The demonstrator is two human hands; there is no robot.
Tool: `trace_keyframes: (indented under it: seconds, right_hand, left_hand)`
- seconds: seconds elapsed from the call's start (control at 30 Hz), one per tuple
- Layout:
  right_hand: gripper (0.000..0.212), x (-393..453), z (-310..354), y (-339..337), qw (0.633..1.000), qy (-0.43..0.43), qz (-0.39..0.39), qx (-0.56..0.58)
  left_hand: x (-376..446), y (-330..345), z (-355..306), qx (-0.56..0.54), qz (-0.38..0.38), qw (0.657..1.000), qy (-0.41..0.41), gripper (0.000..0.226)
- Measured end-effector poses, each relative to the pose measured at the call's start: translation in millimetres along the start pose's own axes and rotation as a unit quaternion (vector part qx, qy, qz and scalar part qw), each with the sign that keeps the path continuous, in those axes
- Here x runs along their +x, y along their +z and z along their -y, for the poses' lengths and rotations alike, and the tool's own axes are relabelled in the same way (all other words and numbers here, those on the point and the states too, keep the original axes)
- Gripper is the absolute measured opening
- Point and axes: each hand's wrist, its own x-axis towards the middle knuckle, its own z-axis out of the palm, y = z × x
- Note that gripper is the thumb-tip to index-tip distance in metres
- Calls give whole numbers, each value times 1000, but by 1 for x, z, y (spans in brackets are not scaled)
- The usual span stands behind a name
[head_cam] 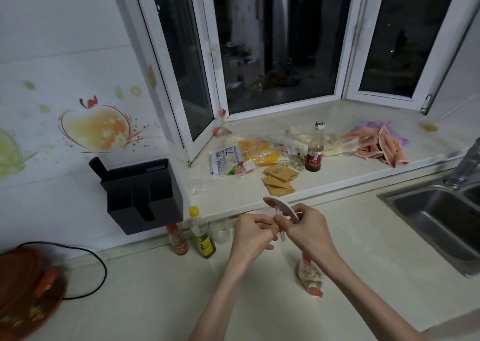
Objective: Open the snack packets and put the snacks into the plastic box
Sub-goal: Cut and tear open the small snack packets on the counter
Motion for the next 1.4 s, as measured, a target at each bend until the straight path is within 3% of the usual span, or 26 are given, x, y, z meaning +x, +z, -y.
trace_keyframes:
  seconds: [0.17,0.27,0.37,0.47,0.67,1.1,1.2,1.4]
  right_hand:
    - [27,-4,-6,1,1000,14,-7,16]
    - [16,-9,-7,0,999,10,26,29]
    - [20,-12,-6,-1,997,4,52,51]
    - [19,-14,-8,-1,996,4,67,53]
    - [21,-14,-16,1,995,25,94,24]
    - [11,-26,-19,6,993,2,108,-36]
    - [16,-31,-19,7,990,-27,122,-69]
    - [29,-28,-17,11,989,-4,145,-8]
  left_hand:
    - [-1,-6,5,-36,-23,999,-8,16]
    - [-1,-6,6,-53,-19,998,-33,13]
    - [-3,-3,5,-62,2,997,-41,14]
    - [-9,-3,7,-72,23,996,-39,1]
    - [-16,-9,19,-41,24,999,3,8]
    - [-24,-20,32,-20,54,998,-11,15]
    - [-25,-20,35,15,73,997,20,19]
    - [-20,-20,40,90,49,993,55,17]
